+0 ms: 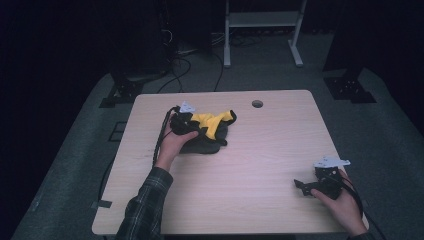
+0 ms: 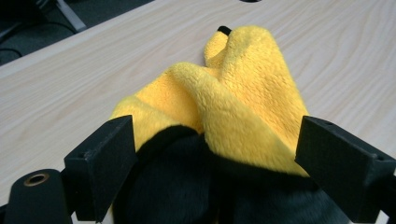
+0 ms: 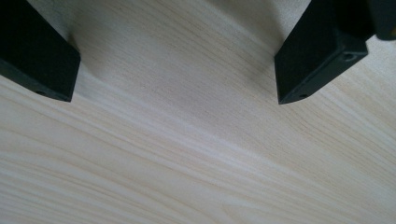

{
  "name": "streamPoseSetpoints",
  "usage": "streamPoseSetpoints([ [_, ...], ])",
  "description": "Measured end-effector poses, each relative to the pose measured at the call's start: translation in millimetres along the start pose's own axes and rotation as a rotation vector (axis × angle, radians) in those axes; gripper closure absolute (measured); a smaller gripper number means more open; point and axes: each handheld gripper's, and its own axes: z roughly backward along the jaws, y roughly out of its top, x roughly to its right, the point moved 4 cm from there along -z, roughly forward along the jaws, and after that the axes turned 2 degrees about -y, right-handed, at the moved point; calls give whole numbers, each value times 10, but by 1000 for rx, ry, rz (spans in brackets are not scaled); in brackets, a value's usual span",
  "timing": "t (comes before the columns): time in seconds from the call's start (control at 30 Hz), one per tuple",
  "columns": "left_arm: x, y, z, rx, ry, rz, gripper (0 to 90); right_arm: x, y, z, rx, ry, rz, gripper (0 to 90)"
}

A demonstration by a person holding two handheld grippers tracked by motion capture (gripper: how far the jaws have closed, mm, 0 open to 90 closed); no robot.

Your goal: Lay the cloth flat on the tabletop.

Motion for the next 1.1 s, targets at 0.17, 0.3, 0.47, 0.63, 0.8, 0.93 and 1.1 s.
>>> streamPoseSetpoints([
  [0.17,13,2,-144,-13,15,-13,125,0,0,0,0,0,1,0],
  [0.3,8,-51,-272,-40,18,5,127,1,-1,0,0,0,1,0],
  [0.47,-1,-121,-382,-79,16,17,128,1,-1,0,0,0,2,0],
  [0.63,-16,-167,-448,-112,-6,40,109,1,-1,0,0,0,2,0],
  [0.8,45,-151,-456,-209,9,-37,265,1,-1,0,0,0,1,0],
  [0.93,102,-134,-422,-228,-2,-58,462,1,-1,0,0,0,1,0],
  [1.1,162,-158,-375,-221,-20,-93,574,1,-1,0,0,0,1,0],
])
